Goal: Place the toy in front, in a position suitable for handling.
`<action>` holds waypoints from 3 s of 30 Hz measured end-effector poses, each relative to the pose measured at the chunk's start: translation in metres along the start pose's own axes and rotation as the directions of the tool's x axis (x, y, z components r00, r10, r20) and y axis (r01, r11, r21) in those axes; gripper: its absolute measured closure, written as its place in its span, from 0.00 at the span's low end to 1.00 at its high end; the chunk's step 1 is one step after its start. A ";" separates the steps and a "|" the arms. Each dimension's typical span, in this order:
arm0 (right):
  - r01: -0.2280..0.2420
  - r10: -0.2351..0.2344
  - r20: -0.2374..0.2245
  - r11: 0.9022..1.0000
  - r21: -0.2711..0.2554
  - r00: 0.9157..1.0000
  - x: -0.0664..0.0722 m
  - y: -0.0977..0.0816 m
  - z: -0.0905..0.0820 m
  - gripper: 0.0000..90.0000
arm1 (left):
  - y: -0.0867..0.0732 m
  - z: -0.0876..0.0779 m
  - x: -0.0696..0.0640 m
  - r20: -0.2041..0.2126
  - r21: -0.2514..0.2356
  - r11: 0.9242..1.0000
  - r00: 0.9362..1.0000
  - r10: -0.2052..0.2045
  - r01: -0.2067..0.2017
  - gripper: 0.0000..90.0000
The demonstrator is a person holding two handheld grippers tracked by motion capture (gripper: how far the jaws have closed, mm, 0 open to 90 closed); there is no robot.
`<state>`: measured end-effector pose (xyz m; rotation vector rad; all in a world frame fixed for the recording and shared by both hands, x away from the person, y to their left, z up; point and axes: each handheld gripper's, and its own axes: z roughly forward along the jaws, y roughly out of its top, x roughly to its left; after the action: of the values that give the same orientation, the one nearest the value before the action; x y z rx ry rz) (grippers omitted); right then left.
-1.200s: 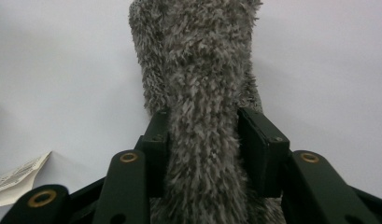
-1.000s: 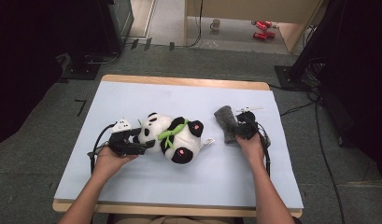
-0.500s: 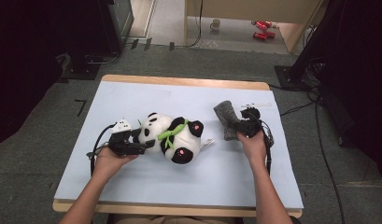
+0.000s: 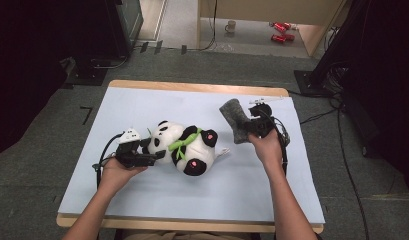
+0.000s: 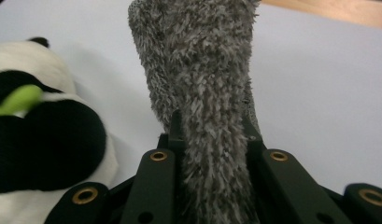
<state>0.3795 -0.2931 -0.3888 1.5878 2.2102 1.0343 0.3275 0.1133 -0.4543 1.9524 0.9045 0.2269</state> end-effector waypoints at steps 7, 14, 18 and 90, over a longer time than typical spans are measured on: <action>0.057 -0.056 -0.036 0.998 0.022 0.998 0.026 0.025 -0.002 0.83 | 0.000 0.000 0.000 0.001 0.002 1.000 1.000 -0.002 0.002 0.28; 0.072 -0.070 -0.061 0.997 0.030 0.996 0.040 0.038 0.000 0.83 | -0.001 0.000 0.000 -0.004 -0.002 1.000 1.000 -0.003 0.003 0.31; 0.094 -0.090 -0.082 0.995 0.037 0.992 0.052 0.047 0.001 0.83 | 0.000 0.000 -0.001 -0.005 -0.001 1.000 1.000 -0.004 0.004 0.31; 0.188 -0.165 -0.097 0.921 0.341 0.982 0.125 0.070 0.120 0.85 | 0.004 0.003 0.000 -0.005 0.002 0.998 0.998 -0.055 0.055 0.48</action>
<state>0.4492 -0.1202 -0.4042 1.4592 2.6434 0.6793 0.3311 0.1101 -0.4533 1.9269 0.9608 0.1991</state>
